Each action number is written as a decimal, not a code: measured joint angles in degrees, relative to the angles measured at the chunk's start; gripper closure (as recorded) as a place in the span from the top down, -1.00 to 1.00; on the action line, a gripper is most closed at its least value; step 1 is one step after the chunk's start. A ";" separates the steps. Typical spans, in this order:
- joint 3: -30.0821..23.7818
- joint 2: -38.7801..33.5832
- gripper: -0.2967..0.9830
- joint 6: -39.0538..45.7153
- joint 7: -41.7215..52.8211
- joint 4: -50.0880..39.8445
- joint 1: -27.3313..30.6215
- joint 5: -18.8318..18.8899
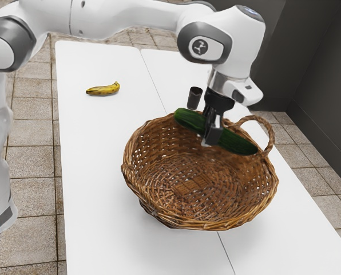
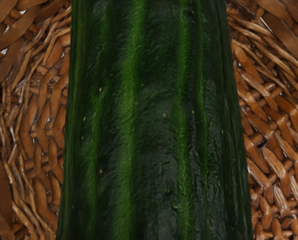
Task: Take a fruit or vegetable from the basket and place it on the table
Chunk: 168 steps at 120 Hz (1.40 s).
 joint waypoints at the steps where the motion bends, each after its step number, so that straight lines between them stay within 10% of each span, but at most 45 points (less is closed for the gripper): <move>1: 0.18 -0.29 -0.30 -0.19 0.00 -0.01 -0.06 0.08; 36: 10.37 -7.17 -0.30 -7.42 -0.03 -0.08 -2.11 3.78; 68: 13.37 -6.54 -0.29 -10.00 0.01 -2.39 14.80 4.19; 120: 13.66 -1.08 -0.29 -10.78 0.17 -5.76 25.16 1.19; 154: 12.76 -1.10 0.42 -10.86 0.30 -5.37 25.32 0.73; 168: -0.62 1.08 0.49 -10.13 -0.21 1.84 33.56 2.78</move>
